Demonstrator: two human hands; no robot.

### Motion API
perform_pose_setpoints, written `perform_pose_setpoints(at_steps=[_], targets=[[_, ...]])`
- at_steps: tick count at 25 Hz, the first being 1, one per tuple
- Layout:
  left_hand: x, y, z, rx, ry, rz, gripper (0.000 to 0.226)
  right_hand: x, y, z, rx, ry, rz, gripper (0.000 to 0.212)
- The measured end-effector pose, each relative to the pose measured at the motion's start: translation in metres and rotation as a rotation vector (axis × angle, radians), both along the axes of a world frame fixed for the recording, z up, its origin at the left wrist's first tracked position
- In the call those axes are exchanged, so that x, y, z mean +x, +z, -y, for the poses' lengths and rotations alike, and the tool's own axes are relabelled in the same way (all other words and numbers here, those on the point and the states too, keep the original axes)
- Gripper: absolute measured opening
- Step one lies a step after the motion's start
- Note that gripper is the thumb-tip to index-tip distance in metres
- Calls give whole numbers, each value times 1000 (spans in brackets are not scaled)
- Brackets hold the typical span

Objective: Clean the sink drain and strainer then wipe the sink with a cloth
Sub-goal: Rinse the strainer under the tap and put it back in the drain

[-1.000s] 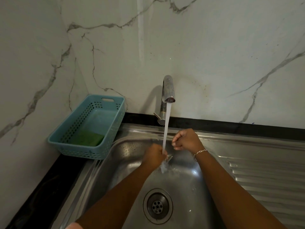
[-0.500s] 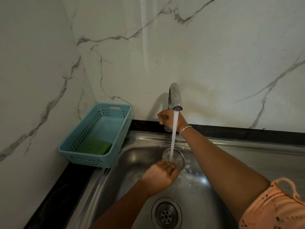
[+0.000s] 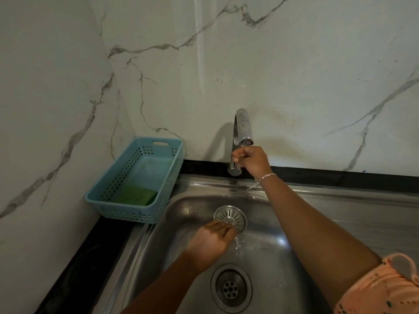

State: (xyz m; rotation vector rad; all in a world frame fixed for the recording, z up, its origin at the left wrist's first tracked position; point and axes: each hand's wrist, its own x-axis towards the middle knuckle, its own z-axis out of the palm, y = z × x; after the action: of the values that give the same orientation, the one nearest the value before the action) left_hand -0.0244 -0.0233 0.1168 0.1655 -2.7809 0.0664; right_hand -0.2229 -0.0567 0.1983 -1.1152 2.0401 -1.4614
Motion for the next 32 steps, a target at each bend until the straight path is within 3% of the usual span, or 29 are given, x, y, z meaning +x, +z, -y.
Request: perform_pose_setpoints(at_steps=[3,5,7,10,15,21,24,28,32], targets=[[7,-1,-3,18,21,5,34,12,-16,-37,88,-23,-227,21],[12,-3,-6,50,17,-1,32,27,-37,-71,238,227,-314,39],[18,-5,-10,77,-19,12,30,42,-58,-97,501,557,-375,72],[31,-8,-21,63,-97,117,29,60,-77,-116,672,764,-499,99],[51,-13,-32,70,-163,223,27,78,-91,-133,666,766,-442,100],[55,-37,-39,-20,-226,348,24,88,-121,-136,733,718,-556,94],[51,-55,-38,52,-105,425,29,88,-152,-132,809,720,-662,86],[59,-82,-30,128,160,759,49,94,-200,-127,877,687,-759,68],[72,-91,-27,161,265,901,51,95,-227,-128,889,653,-794,67]])
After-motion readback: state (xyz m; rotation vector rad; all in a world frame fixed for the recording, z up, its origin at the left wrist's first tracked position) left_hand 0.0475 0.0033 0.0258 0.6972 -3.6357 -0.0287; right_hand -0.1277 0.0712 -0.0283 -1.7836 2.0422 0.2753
